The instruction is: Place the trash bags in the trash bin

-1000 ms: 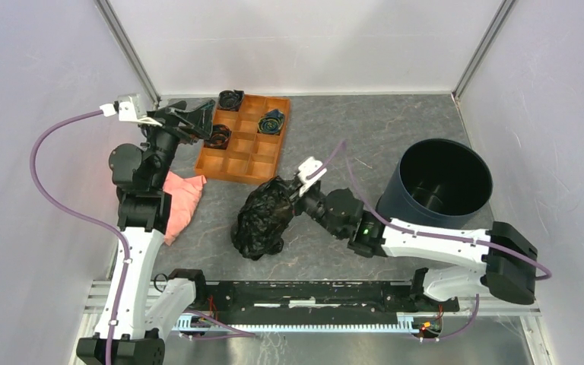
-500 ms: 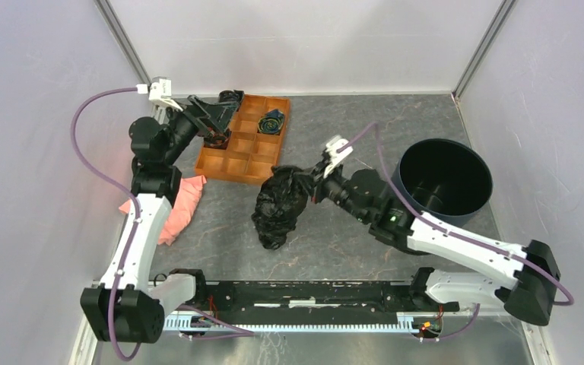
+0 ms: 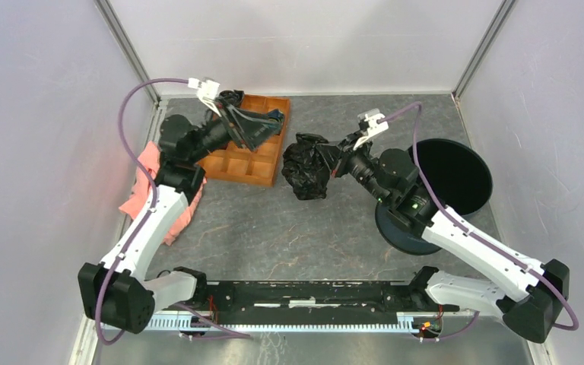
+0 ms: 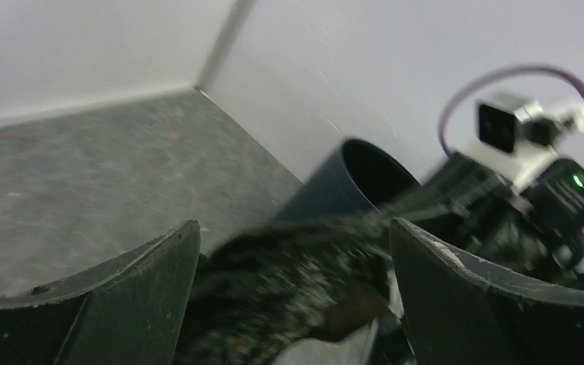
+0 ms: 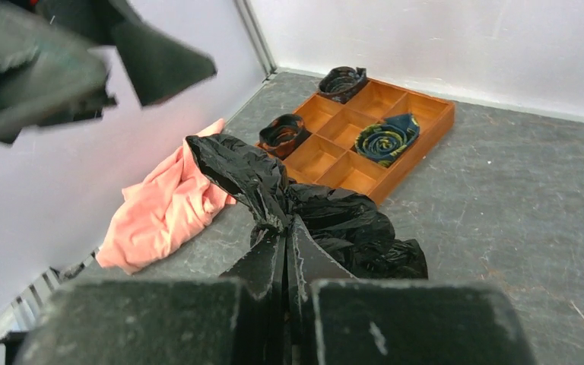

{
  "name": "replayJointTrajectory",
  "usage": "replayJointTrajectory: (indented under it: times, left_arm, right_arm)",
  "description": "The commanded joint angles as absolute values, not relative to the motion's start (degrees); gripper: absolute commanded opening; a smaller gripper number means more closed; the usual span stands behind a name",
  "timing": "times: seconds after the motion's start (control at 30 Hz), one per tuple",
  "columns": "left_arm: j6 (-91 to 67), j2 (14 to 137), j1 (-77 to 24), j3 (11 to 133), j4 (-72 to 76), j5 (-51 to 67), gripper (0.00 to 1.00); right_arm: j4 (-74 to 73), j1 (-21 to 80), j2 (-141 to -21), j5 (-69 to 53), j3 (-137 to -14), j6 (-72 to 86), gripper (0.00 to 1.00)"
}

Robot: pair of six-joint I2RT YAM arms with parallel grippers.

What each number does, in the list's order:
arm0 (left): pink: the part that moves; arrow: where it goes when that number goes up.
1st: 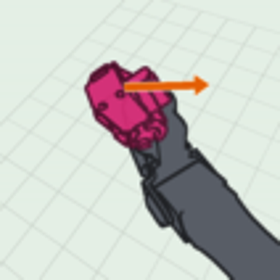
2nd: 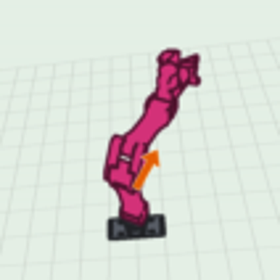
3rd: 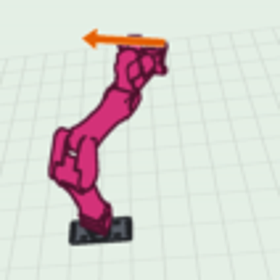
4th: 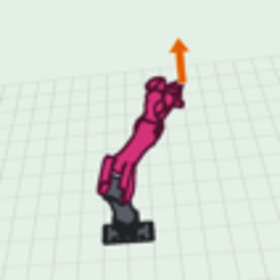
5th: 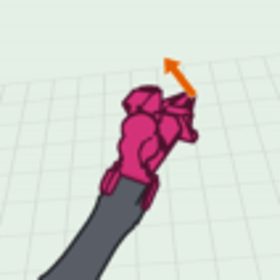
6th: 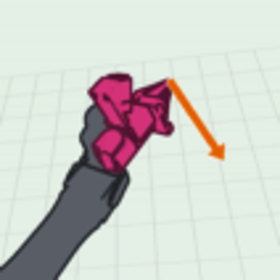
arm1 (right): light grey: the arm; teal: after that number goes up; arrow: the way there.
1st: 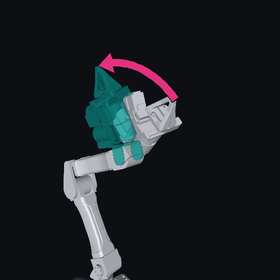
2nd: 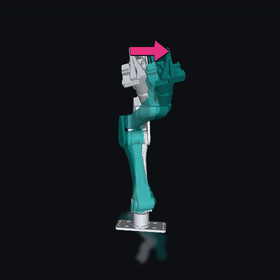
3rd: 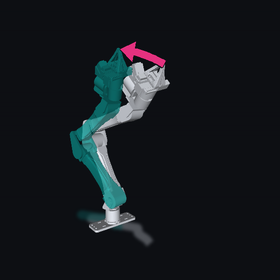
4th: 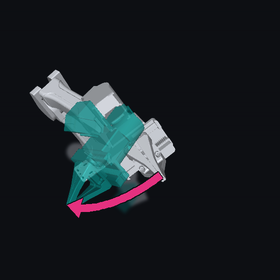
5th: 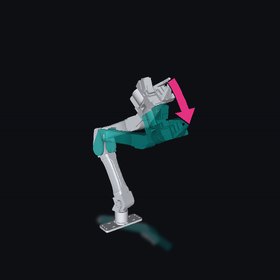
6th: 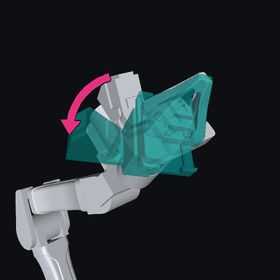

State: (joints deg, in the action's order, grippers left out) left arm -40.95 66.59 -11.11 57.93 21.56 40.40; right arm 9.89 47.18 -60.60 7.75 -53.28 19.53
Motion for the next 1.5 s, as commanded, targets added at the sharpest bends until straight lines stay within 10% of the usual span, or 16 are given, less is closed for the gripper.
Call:
replayJointTrajectory:
  times: [0.0, 0.5, 0.77, 1.07, 1.47]
  left_arm:
    - [-31.4, 63.6, -21.2, 60.6, 19.2, 40.2, 1.00]
    - [-6.9, 68.8, -52.2, 65.4, -4.0, 13.7, 0.95]
    - [-7.6, 70.2, -53.1, 69.7, -12.0, -4.5, 0.33]
    - [-4.4, 59.7, -53.0, 63.4, -4.5, -7.8, 0.22]
    - [-5.3, 58.4, -53.0, 63.9, -5.2, -13.1, 0.05]
  right_arm:
    - [8.9, 44.4, -58.5, 10.1, -56.7, 26.5, 0.00]
    - [20.0, 43.2, -56.3, 9.4, -50.9, 39.8, 0.01]
    - [17.2, 43.2, -54.0, 13.3, -48.0, 37.7, 0.01]
    - [11.3, 43.2, -49.6, 21.4, -45.6, 31.1, 0.06]
    - [0.3, 43.3, -50.9, 11.7, -47.7, 10.4, 0.63]
